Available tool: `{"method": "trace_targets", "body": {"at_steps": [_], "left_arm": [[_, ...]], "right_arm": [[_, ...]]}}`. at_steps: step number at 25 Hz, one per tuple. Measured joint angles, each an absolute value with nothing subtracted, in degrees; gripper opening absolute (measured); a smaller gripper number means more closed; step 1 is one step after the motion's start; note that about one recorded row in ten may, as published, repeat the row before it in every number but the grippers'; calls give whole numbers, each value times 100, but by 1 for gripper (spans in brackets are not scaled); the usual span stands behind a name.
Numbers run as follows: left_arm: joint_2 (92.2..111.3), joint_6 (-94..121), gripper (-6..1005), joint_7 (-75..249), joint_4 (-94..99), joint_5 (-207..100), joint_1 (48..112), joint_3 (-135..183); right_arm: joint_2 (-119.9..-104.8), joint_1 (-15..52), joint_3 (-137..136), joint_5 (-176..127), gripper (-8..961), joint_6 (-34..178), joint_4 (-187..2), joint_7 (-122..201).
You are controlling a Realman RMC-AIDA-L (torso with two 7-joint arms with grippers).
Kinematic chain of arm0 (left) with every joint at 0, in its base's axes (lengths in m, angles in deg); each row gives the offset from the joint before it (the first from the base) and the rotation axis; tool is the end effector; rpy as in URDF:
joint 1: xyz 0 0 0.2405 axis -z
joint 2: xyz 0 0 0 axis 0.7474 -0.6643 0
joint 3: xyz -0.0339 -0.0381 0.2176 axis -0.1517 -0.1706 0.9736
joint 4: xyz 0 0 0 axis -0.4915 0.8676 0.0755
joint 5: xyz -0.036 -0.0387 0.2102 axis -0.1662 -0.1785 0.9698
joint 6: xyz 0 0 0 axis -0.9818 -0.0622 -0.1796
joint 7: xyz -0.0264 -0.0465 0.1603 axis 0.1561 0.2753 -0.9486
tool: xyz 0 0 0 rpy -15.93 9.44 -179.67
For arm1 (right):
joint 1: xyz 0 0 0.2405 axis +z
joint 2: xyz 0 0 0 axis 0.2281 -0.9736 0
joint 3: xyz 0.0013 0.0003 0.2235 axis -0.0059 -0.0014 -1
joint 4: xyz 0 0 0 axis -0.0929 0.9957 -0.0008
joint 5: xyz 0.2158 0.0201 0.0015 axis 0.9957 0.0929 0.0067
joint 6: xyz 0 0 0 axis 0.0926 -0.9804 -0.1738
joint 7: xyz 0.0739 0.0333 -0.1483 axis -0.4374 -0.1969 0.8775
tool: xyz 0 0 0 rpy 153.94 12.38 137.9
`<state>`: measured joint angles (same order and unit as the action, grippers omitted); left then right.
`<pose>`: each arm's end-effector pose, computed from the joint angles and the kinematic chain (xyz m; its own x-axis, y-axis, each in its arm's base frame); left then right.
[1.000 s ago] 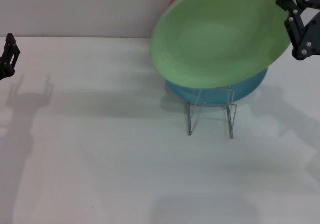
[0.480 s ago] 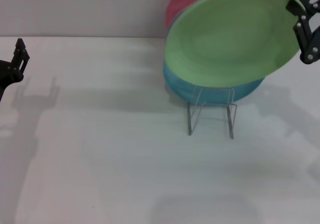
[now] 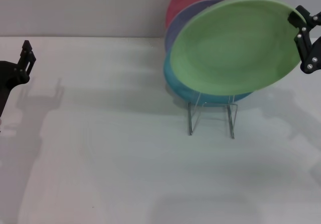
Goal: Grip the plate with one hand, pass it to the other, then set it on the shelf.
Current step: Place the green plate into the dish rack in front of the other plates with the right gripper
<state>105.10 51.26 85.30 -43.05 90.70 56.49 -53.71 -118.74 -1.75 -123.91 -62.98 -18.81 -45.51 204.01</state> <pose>-0.2729 0.3550 0.0175 0.7266 -0.0543 0.6849 0.6798 -0.0874 -0.7281 0.2185 0.3228 0.0684 0.7447 0.5693 -0.3483 -0.0932 -0.4280 -0.8989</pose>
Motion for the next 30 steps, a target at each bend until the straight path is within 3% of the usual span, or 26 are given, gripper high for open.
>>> {"method": "trace_targets", "body": {"at_steps": [30], "left_arm": [[10484, 5088, 695, 8517, -4282, 9071, 5722, -5294]], "right_arm": [[-11869, 120, -12371, -6450, 36, -1659, -5563, 20740]]}}
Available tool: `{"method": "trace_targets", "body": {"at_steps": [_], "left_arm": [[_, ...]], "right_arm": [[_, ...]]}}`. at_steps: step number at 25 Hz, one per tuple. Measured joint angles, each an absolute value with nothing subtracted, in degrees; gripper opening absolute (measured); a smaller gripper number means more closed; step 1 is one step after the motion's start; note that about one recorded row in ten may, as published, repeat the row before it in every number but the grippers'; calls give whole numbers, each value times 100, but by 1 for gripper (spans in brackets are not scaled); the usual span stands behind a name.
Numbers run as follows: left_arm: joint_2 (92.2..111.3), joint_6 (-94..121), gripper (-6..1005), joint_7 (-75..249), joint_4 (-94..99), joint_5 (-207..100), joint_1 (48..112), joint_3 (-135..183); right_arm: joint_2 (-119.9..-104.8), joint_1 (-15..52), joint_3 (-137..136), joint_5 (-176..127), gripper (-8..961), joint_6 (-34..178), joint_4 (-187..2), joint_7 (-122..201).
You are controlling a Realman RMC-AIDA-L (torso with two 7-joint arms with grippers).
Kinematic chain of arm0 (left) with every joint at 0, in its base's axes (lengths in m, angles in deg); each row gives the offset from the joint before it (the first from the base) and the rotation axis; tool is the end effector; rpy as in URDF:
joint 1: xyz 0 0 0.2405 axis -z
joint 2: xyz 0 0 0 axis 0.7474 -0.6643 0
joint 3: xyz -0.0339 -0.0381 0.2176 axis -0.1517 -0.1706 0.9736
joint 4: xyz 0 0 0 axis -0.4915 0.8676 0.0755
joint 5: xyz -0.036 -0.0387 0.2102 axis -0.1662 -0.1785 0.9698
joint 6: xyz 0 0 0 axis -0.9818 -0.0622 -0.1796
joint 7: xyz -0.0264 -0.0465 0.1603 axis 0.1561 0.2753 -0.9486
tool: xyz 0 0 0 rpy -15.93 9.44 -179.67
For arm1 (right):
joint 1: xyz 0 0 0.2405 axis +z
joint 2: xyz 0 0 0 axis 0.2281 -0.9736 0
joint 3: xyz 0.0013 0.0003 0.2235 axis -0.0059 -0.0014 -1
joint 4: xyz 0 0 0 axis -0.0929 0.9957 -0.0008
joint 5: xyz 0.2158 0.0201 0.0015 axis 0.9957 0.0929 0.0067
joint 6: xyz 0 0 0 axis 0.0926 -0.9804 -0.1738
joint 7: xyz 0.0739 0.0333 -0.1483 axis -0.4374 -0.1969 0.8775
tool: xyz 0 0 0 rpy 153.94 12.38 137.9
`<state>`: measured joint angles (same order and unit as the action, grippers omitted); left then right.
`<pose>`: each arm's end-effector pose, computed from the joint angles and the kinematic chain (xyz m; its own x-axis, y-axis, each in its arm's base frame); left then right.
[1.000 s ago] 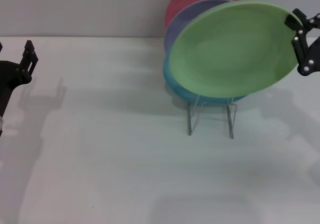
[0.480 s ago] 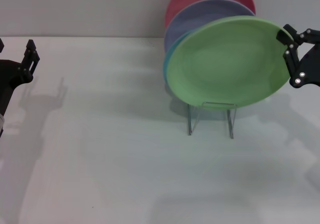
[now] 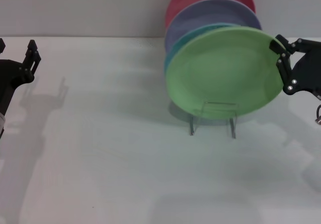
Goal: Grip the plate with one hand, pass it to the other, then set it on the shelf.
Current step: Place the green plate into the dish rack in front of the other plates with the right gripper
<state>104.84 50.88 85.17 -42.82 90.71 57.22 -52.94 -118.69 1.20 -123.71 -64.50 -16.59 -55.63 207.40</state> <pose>-0.2695 0.3572 0.0140 0.7333 -0.0508 0.6780 0.6709 -0.1075 -0.7337 0.2414 0.3244 0.0347 0.8033 0.4650 -0.3723 -0.1243 -0.4804 -0.8682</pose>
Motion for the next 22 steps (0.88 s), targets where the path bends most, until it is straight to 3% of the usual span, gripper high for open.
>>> {"method": "trace_targets", "body": {"at_steps": [21, 22], "left_arm": [[10493, 5090, 695, 8520, -4154, 9071, 5860, -5297], [10493, 5088, 695, 8519, -4149, 9071, 5866, -5299]], "right_arm": [[-11882, 266, -12316, -6592, 182, -1552, -5904, 20749], [-11879, 254, -12316, -6594, 226, -1603, -5896, 20750]]}}
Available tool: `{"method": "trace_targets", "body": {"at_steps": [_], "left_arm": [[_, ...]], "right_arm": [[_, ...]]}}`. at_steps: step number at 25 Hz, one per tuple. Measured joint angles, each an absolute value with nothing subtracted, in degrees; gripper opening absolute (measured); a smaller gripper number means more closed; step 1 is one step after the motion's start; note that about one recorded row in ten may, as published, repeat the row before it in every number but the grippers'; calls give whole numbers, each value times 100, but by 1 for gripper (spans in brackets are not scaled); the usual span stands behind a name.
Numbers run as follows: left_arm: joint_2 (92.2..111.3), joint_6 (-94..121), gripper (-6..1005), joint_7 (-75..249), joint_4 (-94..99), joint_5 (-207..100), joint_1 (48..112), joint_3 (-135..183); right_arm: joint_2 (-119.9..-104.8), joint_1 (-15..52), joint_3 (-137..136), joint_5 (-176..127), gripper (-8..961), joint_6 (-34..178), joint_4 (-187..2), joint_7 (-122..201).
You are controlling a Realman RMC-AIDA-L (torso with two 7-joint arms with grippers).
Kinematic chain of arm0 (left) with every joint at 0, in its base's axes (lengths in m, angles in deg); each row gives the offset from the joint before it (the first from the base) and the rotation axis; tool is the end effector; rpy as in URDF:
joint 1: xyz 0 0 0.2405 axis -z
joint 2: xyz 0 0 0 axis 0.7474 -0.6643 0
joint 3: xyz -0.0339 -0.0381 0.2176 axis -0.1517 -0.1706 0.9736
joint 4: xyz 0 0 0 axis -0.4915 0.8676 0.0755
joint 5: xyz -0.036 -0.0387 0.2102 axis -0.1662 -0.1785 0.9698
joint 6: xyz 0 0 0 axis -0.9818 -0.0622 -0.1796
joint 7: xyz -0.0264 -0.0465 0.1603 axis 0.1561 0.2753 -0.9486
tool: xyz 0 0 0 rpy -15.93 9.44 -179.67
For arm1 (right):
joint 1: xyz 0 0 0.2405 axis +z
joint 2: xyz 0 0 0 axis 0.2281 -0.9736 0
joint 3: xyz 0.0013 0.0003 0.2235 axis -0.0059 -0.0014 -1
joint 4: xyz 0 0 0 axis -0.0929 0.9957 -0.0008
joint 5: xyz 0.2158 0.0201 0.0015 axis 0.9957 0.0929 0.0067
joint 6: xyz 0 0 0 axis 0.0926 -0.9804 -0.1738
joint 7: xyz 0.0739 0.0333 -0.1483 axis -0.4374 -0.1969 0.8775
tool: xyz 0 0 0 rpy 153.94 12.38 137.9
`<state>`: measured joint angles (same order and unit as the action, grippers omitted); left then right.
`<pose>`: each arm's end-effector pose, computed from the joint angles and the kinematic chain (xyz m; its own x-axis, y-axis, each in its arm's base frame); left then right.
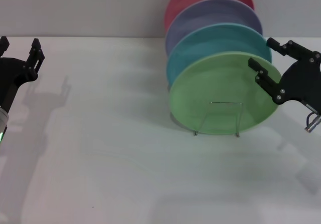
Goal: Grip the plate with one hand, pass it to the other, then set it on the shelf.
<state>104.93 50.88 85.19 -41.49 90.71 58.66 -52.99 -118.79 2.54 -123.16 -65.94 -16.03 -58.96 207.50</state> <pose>-0.2677 0.3614 0.0114 0.7376 -0.0488 0.6735 0.6654 -0.1173 -0.7372 0.2448 0.3230 0.0185 0.8145 0.4269 -0.3930 -0.1305 -0.5251 -0.8410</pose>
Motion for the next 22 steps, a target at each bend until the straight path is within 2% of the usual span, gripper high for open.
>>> {"method": "trace_targets", "body": {"at_steps": [4, 7, 12, 18, 22], "left_arm": [[10493, 5087, 695, 8521, -4127, 9071, 5892, -5312], [10492, 5087, 695, 8531, -4088, 9071, 5916, -5329], [10492, 5113, 695, 8530, -4072, 9071, 5929, -5342], [10503, 5322, 695, 8517, -3894, 9072, 5918, -5351], [10523, 5945, 695, 8516, -3461, 9042, 5980, -5351]], "right_arm": [[-11872, 225, -12324, -6667, 404, -1850, -5875, 20749], [-11868, 184, -12347, -6737, 589, -2077, -5869, 20749], [-11915, -3, -12553, -6321, 681, -2660, -5911, 20749], [-11949, -204, -12671, -4102, 829, -3121, -6476, 20749], [-11951, -251, -12683, -2701, 827, -2755, -6993, 20649]]}}
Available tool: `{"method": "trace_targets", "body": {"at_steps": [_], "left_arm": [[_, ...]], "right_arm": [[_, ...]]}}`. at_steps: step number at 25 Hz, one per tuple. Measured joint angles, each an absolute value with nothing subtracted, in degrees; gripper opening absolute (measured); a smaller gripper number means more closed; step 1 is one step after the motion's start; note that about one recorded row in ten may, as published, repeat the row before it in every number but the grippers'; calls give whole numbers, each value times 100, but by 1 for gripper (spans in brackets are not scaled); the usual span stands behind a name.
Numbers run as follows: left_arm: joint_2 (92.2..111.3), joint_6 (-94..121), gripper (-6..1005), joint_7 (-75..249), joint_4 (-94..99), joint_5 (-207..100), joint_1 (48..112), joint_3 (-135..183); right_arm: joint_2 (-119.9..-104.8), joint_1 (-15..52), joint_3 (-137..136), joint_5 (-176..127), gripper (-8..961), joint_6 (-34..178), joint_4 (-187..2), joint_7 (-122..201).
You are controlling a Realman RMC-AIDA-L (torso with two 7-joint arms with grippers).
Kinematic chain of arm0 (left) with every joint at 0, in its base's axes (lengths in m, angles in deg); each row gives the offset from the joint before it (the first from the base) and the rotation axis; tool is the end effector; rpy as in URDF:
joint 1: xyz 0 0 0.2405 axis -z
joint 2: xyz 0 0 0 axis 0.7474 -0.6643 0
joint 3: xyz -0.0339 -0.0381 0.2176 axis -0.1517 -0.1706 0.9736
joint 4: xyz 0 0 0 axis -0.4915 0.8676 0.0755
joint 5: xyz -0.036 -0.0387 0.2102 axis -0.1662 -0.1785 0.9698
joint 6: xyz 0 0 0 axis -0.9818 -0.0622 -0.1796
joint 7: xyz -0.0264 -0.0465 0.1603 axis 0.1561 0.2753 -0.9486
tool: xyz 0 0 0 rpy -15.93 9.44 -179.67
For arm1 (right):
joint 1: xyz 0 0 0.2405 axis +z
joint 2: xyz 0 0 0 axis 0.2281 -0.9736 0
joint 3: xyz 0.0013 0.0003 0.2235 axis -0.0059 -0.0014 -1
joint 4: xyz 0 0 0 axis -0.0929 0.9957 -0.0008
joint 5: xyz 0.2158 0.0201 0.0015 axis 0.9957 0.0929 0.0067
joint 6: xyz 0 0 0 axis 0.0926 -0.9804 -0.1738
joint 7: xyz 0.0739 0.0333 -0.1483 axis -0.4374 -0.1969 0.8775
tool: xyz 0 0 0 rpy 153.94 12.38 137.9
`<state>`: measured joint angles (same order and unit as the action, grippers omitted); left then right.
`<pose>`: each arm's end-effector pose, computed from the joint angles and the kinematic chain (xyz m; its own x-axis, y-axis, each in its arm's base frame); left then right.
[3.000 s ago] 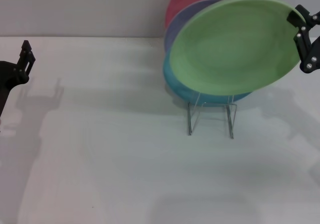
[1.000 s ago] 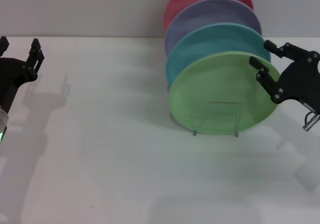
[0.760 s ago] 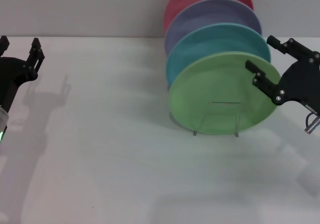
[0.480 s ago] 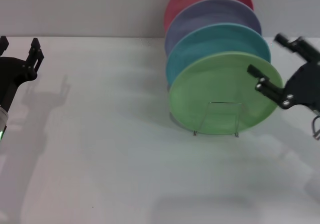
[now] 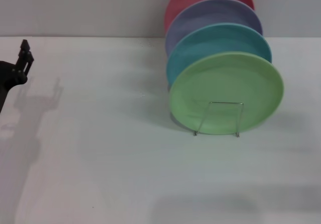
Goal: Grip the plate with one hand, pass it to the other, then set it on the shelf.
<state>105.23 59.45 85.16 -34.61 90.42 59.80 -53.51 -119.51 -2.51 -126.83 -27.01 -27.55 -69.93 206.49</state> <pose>-0.2804 0.3517 0.0186 0.7496 -0.1070 0.6532 0.6479 -0.0835 -0.7572 0.3081 0.2812 0.1118 0.6747 0.4875 -0.5542 -0.6404 0.0133 -0.7679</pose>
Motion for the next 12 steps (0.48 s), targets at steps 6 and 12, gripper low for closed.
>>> {"method": "trace_targets", "body": {"at_steps": [6, 12], "left_arm": [[10535, 6434, 698, 8528, -3042, 9021, 6057, -5350], [10537, 6518, 702, 8542, -2790, 9012, 6154, -5360]], "right_arm": [[-11953, -263, -12684, -1417, 824, -2314, -7426, 20326], [-11954, -145, -12638, -1200, 824, -2287, -7614, 20322]]}}
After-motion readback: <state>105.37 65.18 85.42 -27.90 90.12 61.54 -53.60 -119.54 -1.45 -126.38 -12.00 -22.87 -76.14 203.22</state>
